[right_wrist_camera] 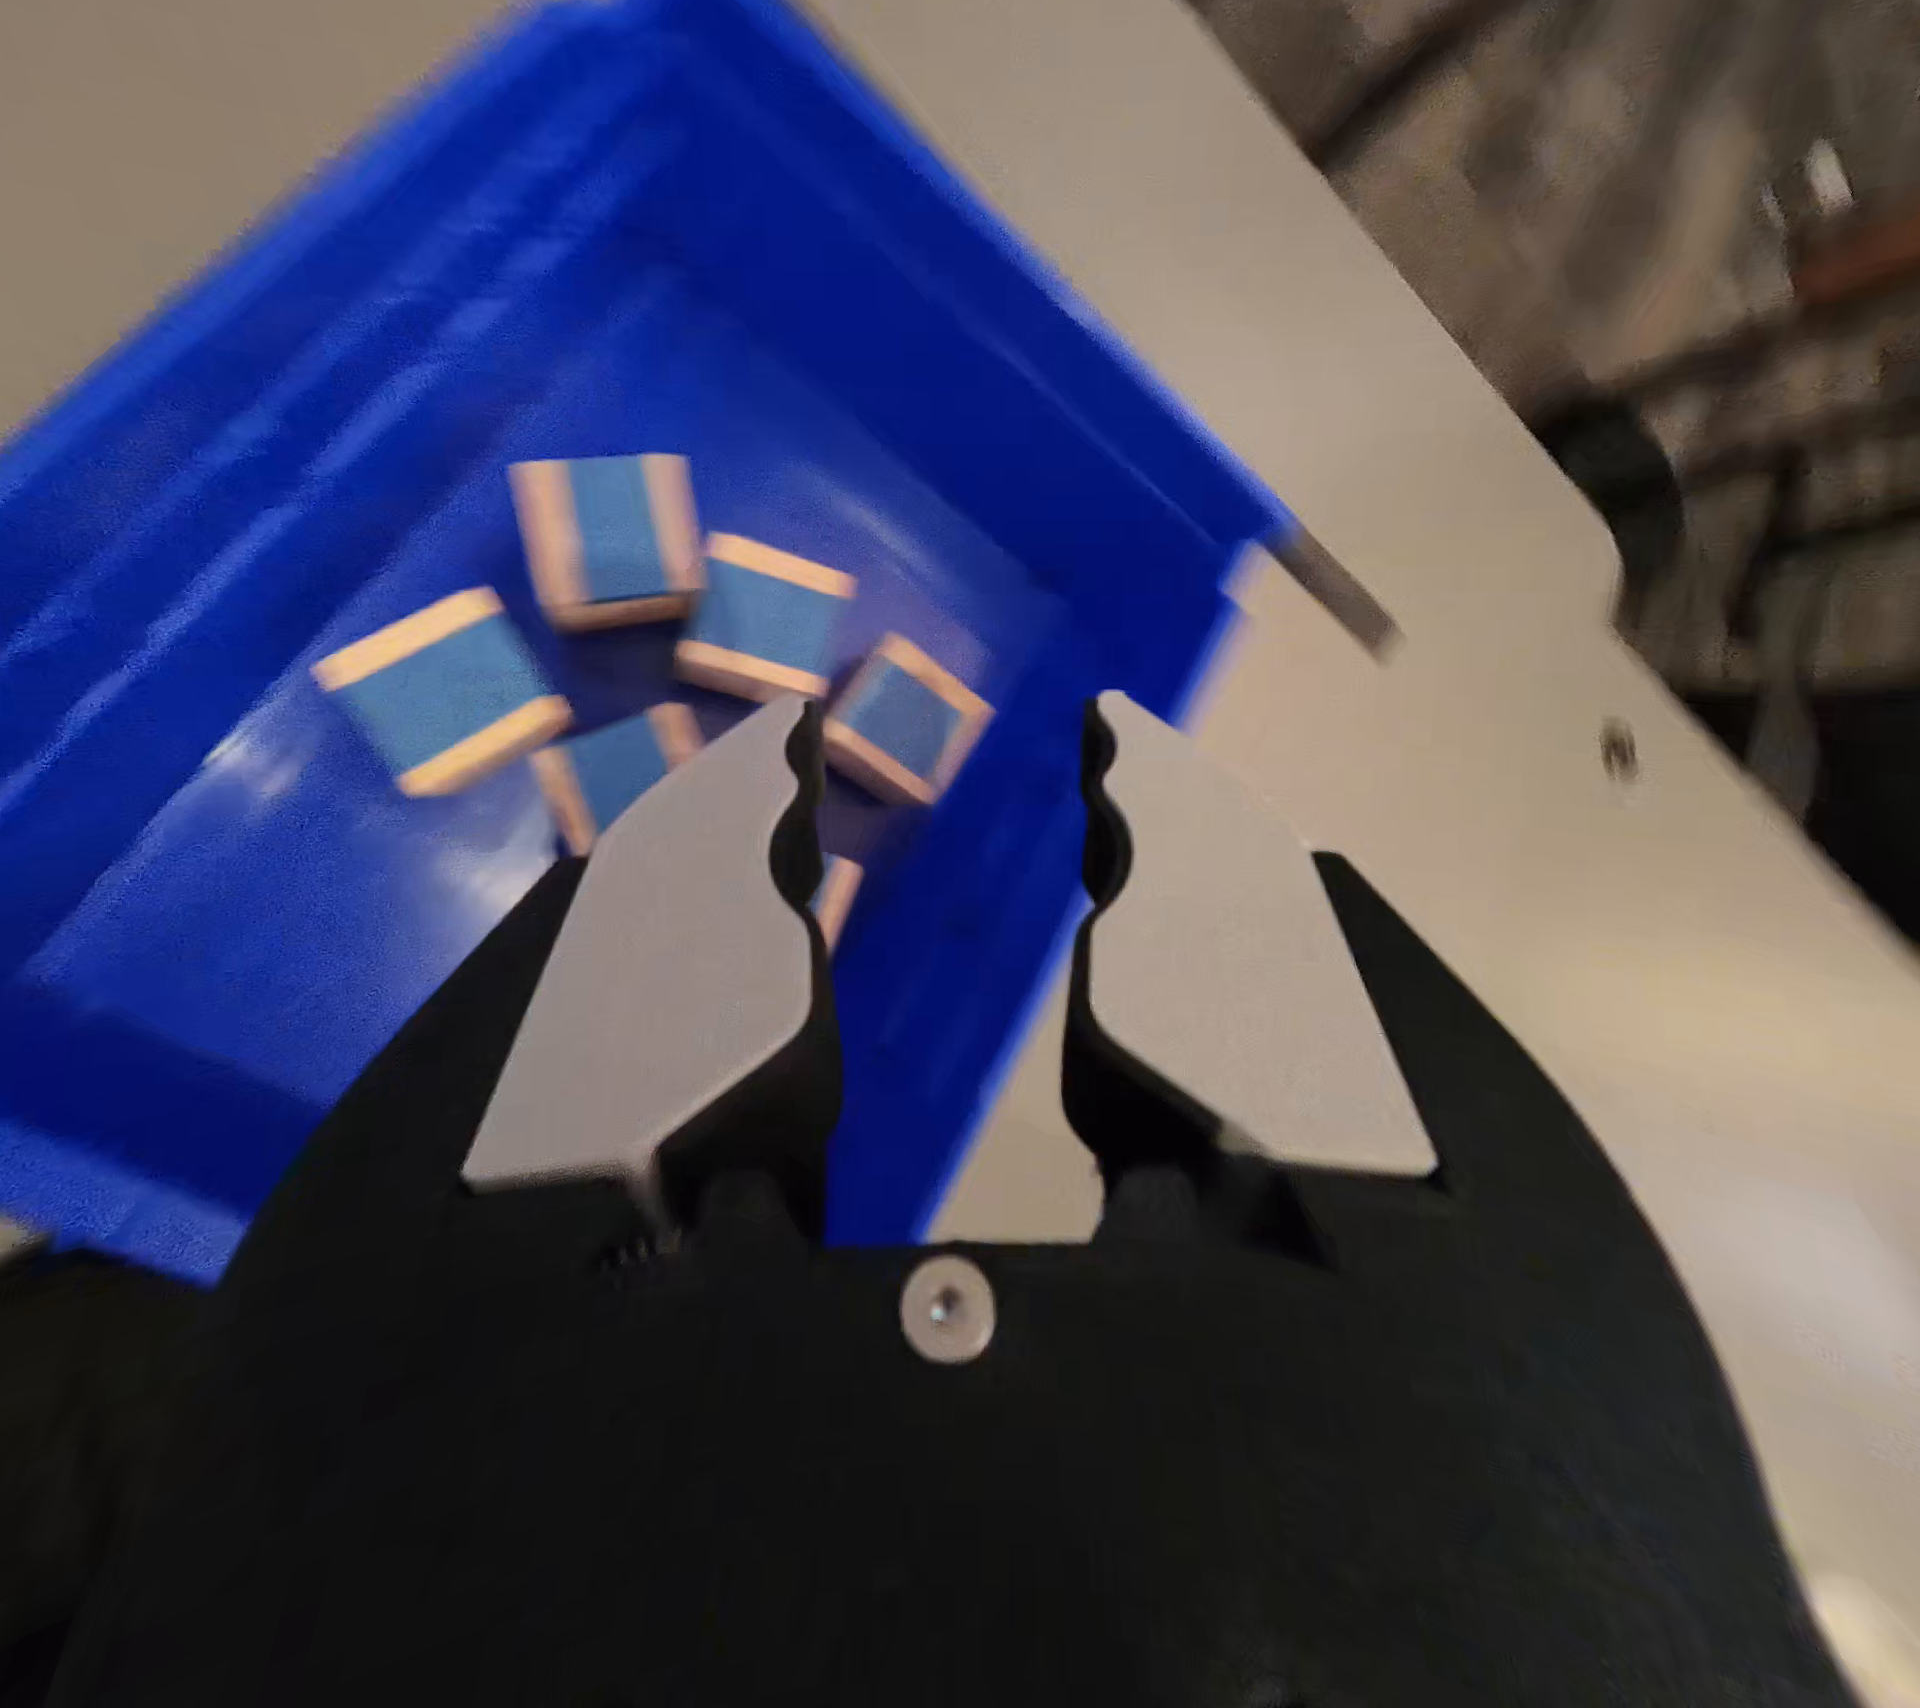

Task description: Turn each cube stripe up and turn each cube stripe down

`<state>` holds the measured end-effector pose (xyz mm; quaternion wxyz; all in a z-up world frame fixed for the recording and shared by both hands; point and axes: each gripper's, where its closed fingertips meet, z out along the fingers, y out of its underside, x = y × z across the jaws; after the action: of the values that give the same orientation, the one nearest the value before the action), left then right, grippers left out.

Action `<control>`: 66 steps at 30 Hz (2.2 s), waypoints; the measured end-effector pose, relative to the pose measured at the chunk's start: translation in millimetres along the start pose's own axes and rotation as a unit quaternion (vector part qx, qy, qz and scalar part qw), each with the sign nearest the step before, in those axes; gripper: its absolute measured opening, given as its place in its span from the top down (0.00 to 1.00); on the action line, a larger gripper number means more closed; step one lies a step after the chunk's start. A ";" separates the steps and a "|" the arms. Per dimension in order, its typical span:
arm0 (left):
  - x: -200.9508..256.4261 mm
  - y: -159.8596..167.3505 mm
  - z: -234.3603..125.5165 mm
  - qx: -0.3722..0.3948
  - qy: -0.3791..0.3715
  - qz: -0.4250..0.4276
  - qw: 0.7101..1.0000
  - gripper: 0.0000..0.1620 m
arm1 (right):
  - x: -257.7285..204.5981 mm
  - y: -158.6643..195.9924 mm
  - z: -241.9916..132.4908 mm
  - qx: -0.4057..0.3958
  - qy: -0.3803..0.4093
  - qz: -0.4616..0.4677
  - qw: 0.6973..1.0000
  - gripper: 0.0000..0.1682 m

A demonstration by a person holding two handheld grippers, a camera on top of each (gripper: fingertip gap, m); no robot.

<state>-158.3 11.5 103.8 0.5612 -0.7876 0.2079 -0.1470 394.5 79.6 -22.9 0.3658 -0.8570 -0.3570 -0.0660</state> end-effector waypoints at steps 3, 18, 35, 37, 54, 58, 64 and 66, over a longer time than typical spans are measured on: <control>-67.7 22.8 -26.3 -0.035 -0.154 -0.047 0.986 0.77 | 42.6 33.1 -3.4 -0.026 0.039 0.145 0.988 0.69; -176.5 102.5 -67.1 -0.195 -0.404 -0.057 0.892 0.60 | -1.4 113.2 55.8 -0.233 -0.104 0.278 0.926 0.89; -164.9 103.1 -37.9 -0.303 -0.456 0.075 0.833 0.64 | -6.8 112.6 56.5 -0.235 -0.119 0.275 0.925 0.94; -162.8 103.7 -35.8 -0.310 -0.456 0.078 0.831 0.63 | -6.6 112.9 56.3 -0.236 -0.118 0.272 0.925 0.94; -140.0 175.3 -23.2 -0.362 -0.246 -0.155 0.885 0.71 | -9.9 117.0 54.7 -0.249 -0.124 0.262 0.924 0.93; -127.1 202.7 -15.3 -0.404 -0.183 -0.210 0.871 0.78 | -14.9 122.5 53.0 -0.267 -0.136 0.257 0.919 0.92; -123.4 217.7 -18.6 -0.414 -0.160 -0.272 0.854 0.98 | -22.5 123.4 50.3 -0.271 -0.161 0.275 0.908 0.95; -119.9 220.9 -18.9 -0.419 -0.149 -0.282 0.850 0.97 | -23.7 123.4 49.7 -0.274 -0.162 0.277 0.907 0.95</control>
<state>-307.3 -7.7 -98.5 0.1371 -0.9851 -0.0677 -0.0785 451.2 40.9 -139.3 0.0574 -0.9868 -0.1273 0.0821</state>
